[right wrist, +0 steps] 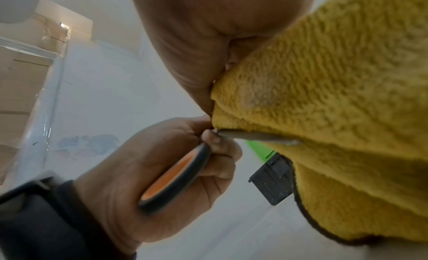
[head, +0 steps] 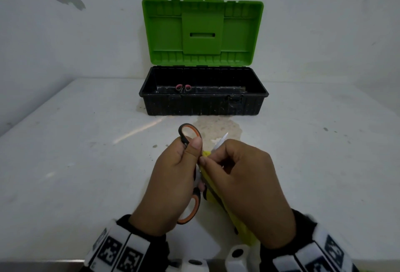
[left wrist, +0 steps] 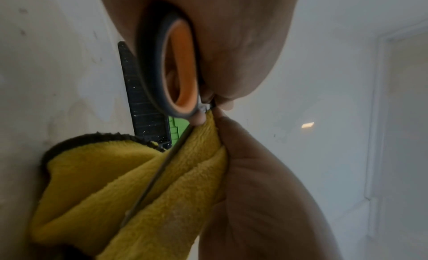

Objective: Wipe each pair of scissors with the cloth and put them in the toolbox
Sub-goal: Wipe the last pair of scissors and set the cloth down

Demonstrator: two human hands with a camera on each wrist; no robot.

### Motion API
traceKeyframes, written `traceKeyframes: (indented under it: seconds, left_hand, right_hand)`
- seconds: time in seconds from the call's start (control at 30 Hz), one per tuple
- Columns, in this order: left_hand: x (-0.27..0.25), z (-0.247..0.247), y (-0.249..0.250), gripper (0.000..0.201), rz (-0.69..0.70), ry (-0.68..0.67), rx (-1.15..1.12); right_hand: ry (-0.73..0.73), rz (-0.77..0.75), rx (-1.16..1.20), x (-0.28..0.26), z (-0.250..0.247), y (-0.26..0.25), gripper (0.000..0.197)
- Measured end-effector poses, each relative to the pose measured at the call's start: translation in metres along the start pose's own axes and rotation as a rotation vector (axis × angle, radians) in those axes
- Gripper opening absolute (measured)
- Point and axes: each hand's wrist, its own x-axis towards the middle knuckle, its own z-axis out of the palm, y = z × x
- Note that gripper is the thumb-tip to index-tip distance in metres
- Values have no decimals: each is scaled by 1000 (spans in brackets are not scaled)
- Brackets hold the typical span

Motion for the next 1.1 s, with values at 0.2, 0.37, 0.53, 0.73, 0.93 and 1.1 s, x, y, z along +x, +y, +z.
traceKeyframes:
  seconds: [0.2,0.37,0.53,0.73,0.93,1.1]
  left_hand:
    - [-2,1,4,43,-58,-44,-78]
    - [-3,-1,4,43,-86,-50,-104]
    - [0,-4,3,42,-104,-14,-140]
    - [13,-10,3,38,255,25,282]
    - [23,-6,-1,39,599,45,778]
    - [25,-5,1,39,817,131,944]
  right_hand:
    - [71,109,-10,12,-9,8,17]
    - [140,187,-21,31,-18,27,21]
    - [179,241,7,37,-33,42,18]
    - [43,320,219,34,-44,40,12]
    - [-184,421,389,32,-44,23,20]
    - [-119,577,521,30,-40,12,51]
